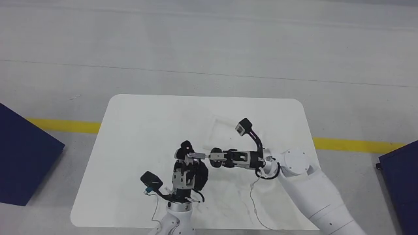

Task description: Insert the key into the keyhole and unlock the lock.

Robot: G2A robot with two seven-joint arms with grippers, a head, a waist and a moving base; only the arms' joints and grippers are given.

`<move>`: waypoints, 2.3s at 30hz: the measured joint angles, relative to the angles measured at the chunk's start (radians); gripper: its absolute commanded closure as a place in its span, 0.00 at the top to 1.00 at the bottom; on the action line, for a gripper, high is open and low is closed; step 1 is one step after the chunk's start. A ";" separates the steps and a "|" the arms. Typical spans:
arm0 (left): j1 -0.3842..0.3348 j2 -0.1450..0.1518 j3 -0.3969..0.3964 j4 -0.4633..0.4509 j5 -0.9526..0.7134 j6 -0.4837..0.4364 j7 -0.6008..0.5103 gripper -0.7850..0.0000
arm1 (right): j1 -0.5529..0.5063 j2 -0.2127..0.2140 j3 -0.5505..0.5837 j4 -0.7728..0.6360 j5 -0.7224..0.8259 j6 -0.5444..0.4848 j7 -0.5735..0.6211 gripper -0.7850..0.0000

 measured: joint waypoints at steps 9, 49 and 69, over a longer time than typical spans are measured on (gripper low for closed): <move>0.003 -0.008 -0.010 0.004 0.009 -0.003 -0.001 0.00 | -0.002 -0.004 -0.002 -0.003 -0.001 0.009 0.006 0.95; 0.026 -0.033 -0.057 -0.007 0.030 -0.036 -0.034 0.00 | -0.030 0.006 0.064 -0.009 -0.011 -0.027 0.072 0.00; 0.022 -0.046 -0.062 0.017 0.101 -0.005 0.011 0.00 | -0.018 -0.001 0.045 -0.023 -0.020 0.038 0.058 0.00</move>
